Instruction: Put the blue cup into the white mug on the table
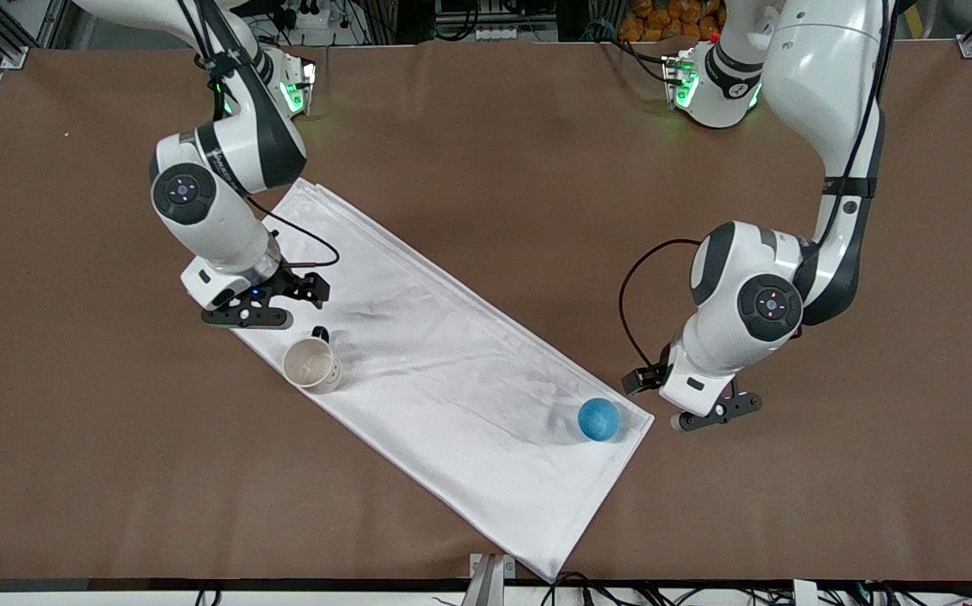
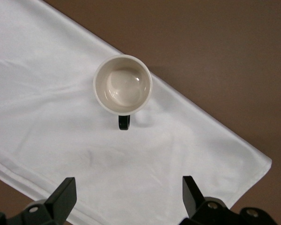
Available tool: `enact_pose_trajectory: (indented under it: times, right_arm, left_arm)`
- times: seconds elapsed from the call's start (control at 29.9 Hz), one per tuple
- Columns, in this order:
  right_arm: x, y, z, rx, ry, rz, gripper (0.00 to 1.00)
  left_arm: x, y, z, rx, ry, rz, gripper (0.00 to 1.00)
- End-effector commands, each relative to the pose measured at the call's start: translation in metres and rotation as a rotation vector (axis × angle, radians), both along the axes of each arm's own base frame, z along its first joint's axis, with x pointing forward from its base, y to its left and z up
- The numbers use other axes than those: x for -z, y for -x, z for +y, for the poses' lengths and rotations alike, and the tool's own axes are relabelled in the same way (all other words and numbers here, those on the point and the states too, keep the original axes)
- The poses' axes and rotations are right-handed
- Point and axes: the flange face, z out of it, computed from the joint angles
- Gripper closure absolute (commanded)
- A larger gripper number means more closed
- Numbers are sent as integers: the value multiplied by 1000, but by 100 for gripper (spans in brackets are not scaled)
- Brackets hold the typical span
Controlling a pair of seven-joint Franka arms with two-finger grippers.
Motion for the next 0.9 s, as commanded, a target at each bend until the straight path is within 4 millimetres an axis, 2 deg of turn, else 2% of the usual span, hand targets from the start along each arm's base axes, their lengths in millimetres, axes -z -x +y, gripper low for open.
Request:
enact_pose_trajectory:
  times: [0.0, 0.13, 0.33, 0.57, 0.7, 0.77, 0.87]
  right_arm:
    - [27, -4, 7, 8, 11, -14, 0]
    - [45, -8, 8, 11, 8, -18, 0]
    - [74, -12, 10, 10, 1, -32, 0]
    - [89, -16, 10, 7, -5, -47, 11]
    - [95, -19, 9, 8, -10, -64, 21]
    - [100, -19, 8, 8, -12, -68, 30]
    - [101, -21, 7, 6, -15, -76, 57]
  left_arm:
    - [20, -7, -15, -54, 25, -31, 0]
    - [31, -11, -18, -81, 35, -60, 0]
    - [33, -13, -19, -87, 44, -84, 0]
    - [45, -14, -23, -117, 52, -102, 0]
    - [50, -16, -25, -126, 59, -120, 0]
    - [53, -17, -26, -140, 65, -133, 0]
    - [60, -15, -34, -139, 70, -143, 0]
